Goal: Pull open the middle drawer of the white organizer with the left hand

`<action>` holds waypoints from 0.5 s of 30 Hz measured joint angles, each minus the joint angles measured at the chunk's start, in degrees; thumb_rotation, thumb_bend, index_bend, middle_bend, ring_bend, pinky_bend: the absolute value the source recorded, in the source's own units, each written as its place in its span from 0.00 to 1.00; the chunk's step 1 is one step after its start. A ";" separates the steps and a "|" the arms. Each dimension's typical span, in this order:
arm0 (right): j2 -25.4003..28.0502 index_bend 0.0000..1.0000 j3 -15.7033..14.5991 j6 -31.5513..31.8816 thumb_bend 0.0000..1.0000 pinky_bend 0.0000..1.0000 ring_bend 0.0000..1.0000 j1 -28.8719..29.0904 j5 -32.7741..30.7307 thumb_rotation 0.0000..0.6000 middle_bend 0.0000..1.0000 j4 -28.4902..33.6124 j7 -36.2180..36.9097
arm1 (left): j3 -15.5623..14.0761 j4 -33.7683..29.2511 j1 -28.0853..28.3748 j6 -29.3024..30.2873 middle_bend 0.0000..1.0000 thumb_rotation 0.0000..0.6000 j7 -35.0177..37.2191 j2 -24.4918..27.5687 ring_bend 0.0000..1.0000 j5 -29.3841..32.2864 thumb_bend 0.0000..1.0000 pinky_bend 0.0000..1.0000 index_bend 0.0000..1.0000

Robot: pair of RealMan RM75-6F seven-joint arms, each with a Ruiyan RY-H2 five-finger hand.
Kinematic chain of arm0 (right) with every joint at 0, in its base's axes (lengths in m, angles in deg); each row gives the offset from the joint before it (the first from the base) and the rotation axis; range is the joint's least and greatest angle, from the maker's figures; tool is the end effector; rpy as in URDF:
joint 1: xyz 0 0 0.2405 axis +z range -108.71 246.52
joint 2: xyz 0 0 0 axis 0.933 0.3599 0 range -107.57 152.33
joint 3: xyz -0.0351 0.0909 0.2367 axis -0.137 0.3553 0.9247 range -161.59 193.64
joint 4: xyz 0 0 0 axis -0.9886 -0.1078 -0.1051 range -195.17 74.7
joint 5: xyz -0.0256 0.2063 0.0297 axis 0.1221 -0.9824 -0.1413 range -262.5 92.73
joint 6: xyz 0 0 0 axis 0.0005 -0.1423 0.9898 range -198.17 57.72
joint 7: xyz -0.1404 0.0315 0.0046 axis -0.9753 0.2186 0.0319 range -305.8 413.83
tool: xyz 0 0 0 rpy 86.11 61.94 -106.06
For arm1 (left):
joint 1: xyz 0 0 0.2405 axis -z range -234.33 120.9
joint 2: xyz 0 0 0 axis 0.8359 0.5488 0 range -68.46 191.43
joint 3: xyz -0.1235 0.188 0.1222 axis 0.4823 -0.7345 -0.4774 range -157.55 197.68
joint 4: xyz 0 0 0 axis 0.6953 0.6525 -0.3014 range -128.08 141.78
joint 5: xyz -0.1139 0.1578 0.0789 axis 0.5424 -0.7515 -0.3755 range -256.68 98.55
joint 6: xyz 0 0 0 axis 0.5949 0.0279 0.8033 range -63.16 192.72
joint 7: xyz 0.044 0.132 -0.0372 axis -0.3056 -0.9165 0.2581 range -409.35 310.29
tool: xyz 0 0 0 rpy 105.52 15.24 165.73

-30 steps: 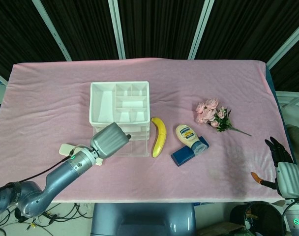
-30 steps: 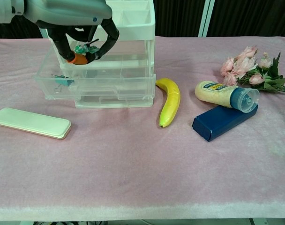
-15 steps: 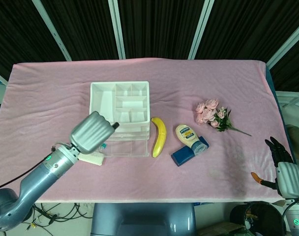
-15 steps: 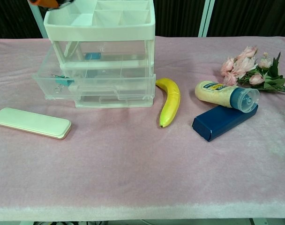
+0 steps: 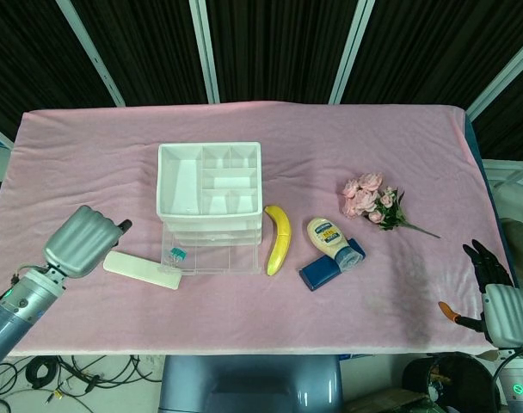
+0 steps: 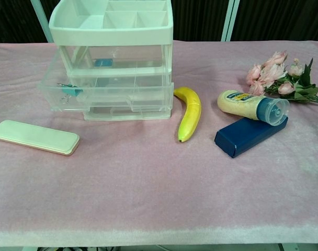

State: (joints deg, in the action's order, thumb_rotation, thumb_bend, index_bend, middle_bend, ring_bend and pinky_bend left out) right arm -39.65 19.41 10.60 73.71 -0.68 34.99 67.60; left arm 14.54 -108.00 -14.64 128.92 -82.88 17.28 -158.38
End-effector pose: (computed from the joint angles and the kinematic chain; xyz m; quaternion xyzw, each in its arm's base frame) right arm -0.3112 -0.1816 0.1590 0.5415 -0.4851 0.4357 0.5307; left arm -0.1592 0.2810 0.1701 -0.8311 -0.1095 -0.2357 0.4916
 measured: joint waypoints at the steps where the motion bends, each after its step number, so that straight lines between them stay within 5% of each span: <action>1: 0.00 0.00 0.00 0.01 0.08 0.12 0.00 0.00 -0.01 1.00 0.00 0.01 -0.01 | -0.62 1.70 -0.88 0.06 1.00 1.00 0.67 -0.59 1.00 -1.24 0.34 1.00 0.55; 7: -0.01 0.00 0.06 0.05 0.08 0.12 0.00 -0.02 -0.07 1.00 0.00 -0.01 -0.02 | -2.97 12.58 -4.63 -1.52 1.00 1.00 2.87 -7.03 1.00 -5.06 0.34 1.00 0.54; 15: 0.08 0.00 0.15 -0.01 0.08 0.12 0.00 -0.03 -0.24 1.00 0.00 -0.15 0.42 | -2.39 21.73 -5.26 -6.44 1.00 1.00 -0.34 -17.24 1.00 -5.97 0.35 1.00 0.54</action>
State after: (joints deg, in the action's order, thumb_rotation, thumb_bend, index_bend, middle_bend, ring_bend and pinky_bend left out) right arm -39.57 19.56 10.59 73.67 -0.92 34.84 68.02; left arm 12.15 -86.27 -19.90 122.49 -83.22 0.05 -164.35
